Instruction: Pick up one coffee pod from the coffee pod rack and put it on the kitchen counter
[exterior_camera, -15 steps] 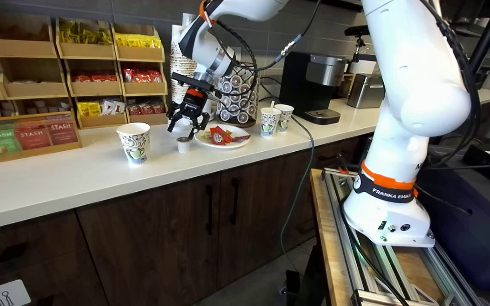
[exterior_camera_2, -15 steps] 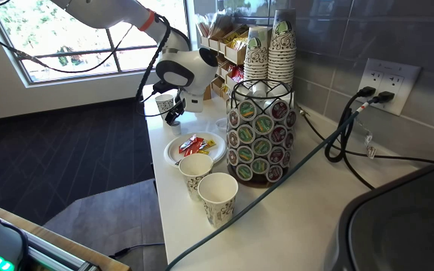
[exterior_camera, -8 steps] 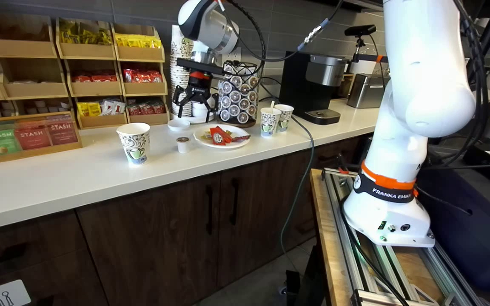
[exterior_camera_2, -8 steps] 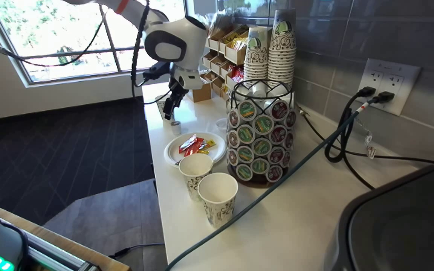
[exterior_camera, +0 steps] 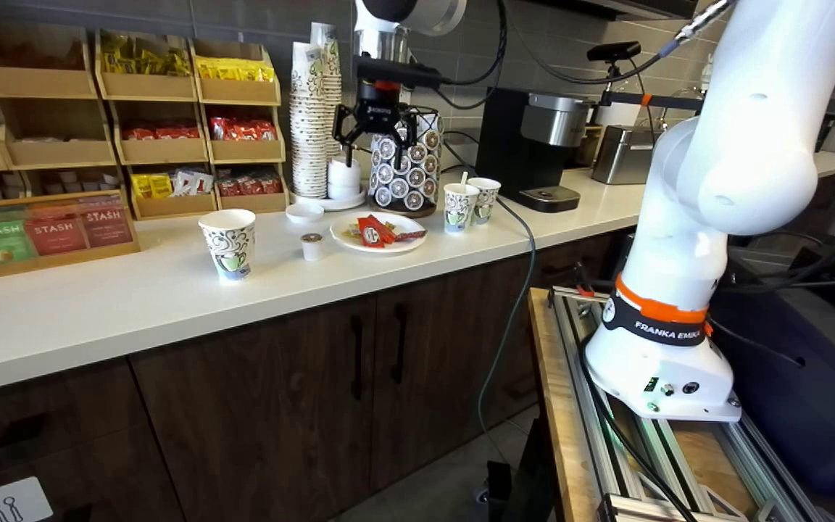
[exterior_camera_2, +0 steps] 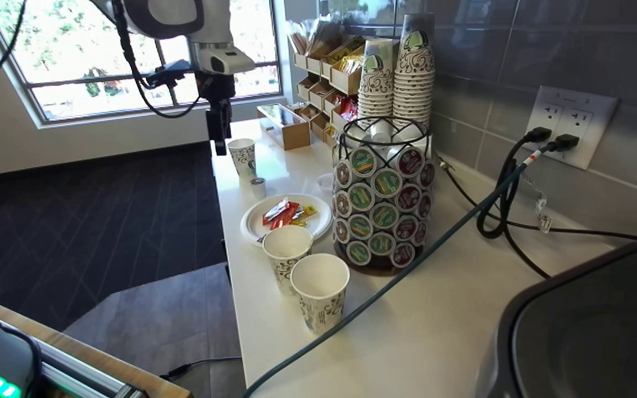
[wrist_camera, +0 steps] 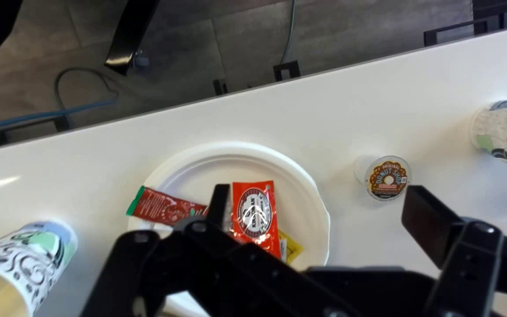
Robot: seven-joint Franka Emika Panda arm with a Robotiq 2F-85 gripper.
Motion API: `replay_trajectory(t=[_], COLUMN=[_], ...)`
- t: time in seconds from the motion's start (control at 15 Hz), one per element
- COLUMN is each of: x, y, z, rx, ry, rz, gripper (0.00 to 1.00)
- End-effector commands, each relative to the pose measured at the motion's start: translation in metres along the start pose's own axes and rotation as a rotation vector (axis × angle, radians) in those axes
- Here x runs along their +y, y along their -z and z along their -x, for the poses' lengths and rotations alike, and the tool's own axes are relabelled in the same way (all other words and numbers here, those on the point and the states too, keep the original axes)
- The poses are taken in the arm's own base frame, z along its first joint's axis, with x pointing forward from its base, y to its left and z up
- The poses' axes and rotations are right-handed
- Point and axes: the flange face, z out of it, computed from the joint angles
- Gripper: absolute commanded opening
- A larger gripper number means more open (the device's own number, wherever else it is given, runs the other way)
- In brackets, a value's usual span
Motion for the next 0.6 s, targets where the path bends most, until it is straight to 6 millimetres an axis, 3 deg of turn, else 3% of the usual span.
replay_trajectory(t=[0.0,0.4,0.47,0.53], x=[0.038,0.108,0.077,0.089], y=[0.047,0.127,0.114,0.126], z=[0.044,0.092,0.07,0.077], rx=[0.141,0.299,0.252,0.28], ry=[0.141,0.389,0.318,0.346], rz=[-0.024,-0.138,-0.099,-0.118], gripper=[1.0,1.0,1.0,1.0])
